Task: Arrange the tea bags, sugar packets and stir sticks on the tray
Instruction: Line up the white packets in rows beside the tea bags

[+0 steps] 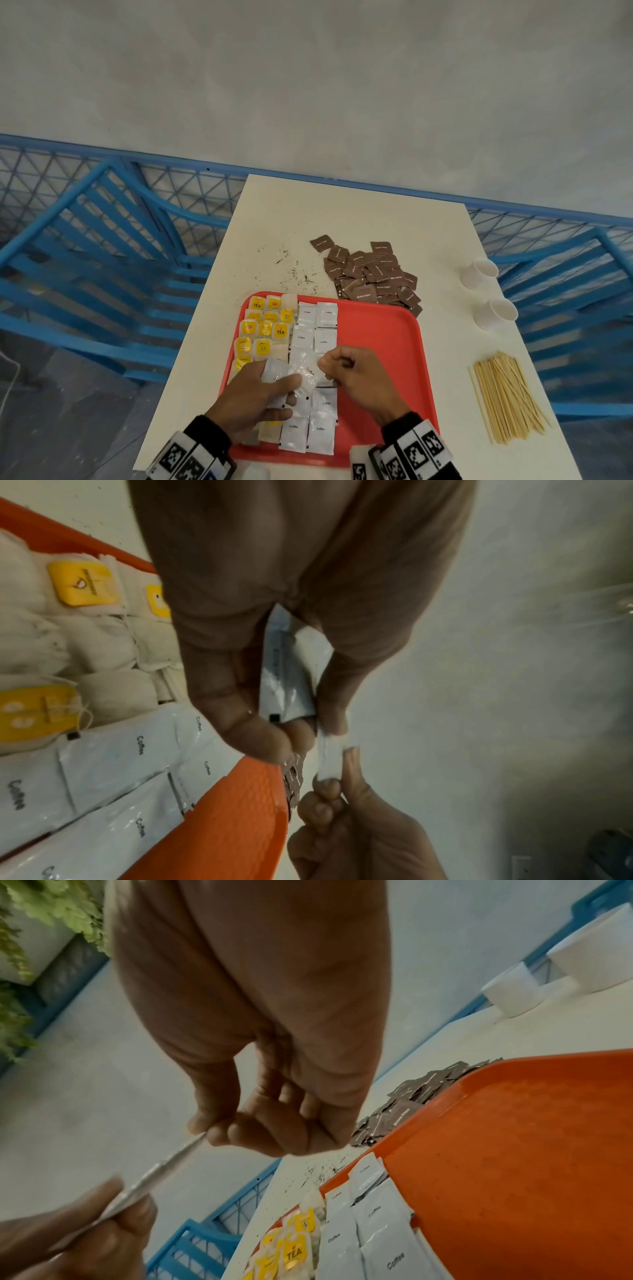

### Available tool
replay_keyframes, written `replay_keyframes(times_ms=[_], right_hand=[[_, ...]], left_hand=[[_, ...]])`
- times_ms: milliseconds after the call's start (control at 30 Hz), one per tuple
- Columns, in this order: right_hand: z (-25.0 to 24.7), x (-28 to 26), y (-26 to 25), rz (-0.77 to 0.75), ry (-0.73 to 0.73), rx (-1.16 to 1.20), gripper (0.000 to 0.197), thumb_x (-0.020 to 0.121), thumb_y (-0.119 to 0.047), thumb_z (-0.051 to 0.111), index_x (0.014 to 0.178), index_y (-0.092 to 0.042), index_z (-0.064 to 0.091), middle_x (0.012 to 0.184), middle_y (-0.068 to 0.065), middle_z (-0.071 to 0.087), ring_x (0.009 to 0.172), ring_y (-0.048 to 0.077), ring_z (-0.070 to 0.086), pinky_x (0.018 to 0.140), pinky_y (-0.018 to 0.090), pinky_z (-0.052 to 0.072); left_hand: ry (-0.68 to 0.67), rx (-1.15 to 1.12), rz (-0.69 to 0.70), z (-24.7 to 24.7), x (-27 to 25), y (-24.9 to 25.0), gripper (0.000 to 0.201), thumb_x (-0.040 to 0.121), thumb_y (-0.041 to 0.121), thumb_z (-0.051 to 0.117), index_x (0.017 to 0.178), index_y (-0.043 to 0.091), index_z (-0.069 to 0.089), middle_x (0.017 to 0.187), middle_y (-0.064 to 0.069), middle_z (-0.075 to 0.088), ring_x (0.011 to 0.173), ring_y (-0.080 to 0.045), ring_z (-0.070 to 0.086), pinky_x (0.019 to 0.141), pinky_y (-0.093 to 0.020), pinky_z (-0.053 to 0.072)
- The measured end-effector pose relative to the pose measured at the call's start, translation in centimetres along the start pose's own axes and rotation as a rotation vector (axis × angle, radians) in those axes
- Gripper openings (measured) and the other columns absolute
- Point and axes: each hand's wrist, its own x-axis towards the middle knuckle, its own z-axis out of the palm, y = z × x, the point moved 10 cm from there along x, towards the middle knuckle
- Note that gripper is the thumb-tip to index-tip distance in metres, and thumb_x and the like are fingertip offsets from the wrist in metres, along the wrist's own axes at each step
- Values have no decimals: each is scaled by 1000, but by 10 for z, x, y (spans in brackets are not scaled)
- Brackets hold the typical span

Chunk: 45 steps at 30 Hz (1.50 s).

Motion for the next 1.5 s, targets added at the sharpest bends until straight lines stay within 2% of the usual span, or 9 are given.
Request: replay_keyframes(times_ms=[100,233,400,533,733,900,1200,1400,1500], right_hand=[[-6,1,-3,-9,-36,10,14,93,-26,68,85,-15,70,62,-14,59,57,0,49,57,13,41],[0,3,-16,-70,-86,29,19,87,-36,73,90,-17,74,81,-4,68,71,4,56,69,20,48],[-26,10,-11,-22,130,197,20,90,-26,70,88,-6,72,71,-3,65,64,7,53,56,15,43],[-9,0,-6,24,-12,136,29,86,-30,75,94,-2,72,77,0,71,62,4,59,56,13,45],[-16,1,6,15,62,127,18,89,-17,73,75,-6,69,61,-5,63,53,2,53,53,13,42],[-16,4,61,153,23,-155,38,92,-17,69,56,-19,60,52,-10,54,49,2,43,50,12,37],[-13,3,119,315,152,-241,21,83,-12,77,66,0,70,66,3,71,55,4,57,56,16,52],[-24,-5,68,150,296,-312,50,83,-26,78,49,-20,42,43,-13,41,41,1,36,44,12,35],[0,-6,9,-27,183,-209,43,82,-42,77,57,-20,49,50,-14,44,49,0,38,51,13,36]], left_hand=[[1,48,6,7,1,2,29,83,20,79,102,0,68,76,-9,68,67,-16,63,63,-30,57],[7,78,3,14,3,-3,29,83,19,80,99,-1,68,74,-9,66,66,-18,62,62,-31,56],[50,-31,11,12,3,-5,31,83,22,78,100,-1,67,76,-10,66,67,-16,62,63,-30,57],[76,-165,30,14,6,-4,21,84,23,75,93,5,67,77,-9,65,67,-15,63,63,-28,57],[68,-83,32,19,8,-9,19,90,22,73,97,6,66,81,-9,68,71,-18,65,60,-29,56],[142,-137,-33,-9,5,-25,26,93,31,67,94,5,64,75,-11,64,58,-18,58,50,-25,48],[154,-204,-85,-31,3,-29,56,96,55,50,111,4,69,85,-19,70,65,-26,64,55,-32,52],[89,-185,-91,-22,3,-18,58,98,55,43,115,4,65,86,-20,72,65,-26,68,58,-34,56],[28,-150,-73,-12,2,-8,59,98,58,39,118,7,61,85,-21,70,68,-28,67,58,-33,56]])
